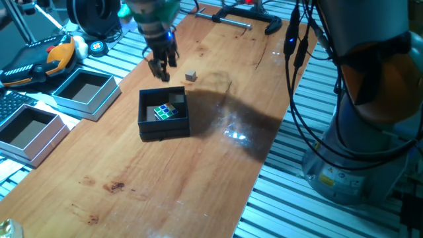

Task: Take everything out of the gift box

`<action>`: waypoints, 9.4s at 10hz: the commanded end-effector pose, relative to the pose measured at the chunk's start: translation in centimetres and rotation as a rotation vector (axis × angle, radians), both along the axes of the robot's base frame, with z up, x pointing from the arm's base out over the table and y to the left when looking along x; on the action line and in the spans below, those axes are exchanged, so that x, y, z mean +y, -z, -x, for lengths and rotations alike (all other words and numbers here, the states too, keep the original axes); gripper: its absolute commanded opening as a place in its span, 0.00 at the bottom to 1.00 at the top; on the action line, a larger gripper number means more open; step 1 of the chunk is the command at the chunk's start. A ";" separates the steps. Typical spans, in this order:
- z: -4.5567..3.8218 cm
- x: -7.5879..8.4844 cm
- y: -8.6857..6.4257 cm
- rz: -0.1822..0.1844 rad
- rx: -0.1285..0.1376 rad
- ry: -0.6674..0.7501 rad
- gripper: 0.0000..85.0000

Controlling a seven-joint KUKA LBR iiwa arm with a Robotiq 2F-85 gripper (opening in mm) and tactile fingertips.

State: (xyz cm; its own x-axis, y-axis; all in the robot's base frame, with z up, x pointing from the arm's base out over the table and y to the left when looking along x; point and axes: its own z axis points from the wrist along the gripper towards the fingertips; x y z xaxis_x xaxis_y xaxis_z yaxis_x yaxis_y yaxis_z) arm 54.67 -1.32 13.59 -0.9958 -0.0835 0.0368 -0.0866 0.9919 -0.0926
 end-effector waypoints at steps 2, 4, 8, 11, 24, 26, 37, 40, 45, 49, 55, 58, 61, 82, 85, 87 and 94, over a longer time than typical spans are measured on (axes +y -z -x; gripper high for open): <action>0.37 4.5 0.6 -0.031 -0.003 0.245 0.75; 0.48 5.9 1.6 -0.063 -0.031 0.309 0.74; 0.41 6.3 3.3 -0.068 -0.062 0.404 0.77; 1.11 6.6 4.3 -0.066 -0.084 0.424 0.83; 2.14 7.1 5.5 -0.110 -0.092 0.439 0.83; 2.05 7.1 5.8 -0.113 -0.104 0.443 0.82; 1.82 7.1 6.5 -0.119 -0.084 0.437 0.83; 1.99 7.2 6.7 -0.120 -0.085 0.430 0.71; 2.05 7.1 6.2 -0.116 -0.081 0.390 0.51; 1.58 5.8 1.4 -0.105 -0.028 0.372 0.40; -0.92 -0.5 -4.2 -0.062 -0.010 0.264 0.36; -2.35 -4.6 -4.5 -0.033 -0.016 0.213 0.36; -3.08 -8.4 -2.7 -0.015 -0.038 0.156 0.40; 0.22 4.6 2.6 -0.081 -0.073 0.407 0.20; 0.75 4.1 3.9 -0.061 -0.086 0.355 0.01; 0.65 3.3 4.5 -0.060 -0.088 0.319 0.01; 0.57 2.8 6.0 -0.087 -0.111 0.302 0.01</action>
State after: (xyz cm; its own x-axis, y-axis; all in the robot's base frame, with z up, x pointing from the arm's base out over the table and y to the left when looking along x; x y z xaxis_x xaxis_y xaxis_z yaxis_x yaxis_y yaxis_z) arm 54.13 1.53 7.64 -0.9735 0.2183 -0.0686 0.2187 0.9758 0.0011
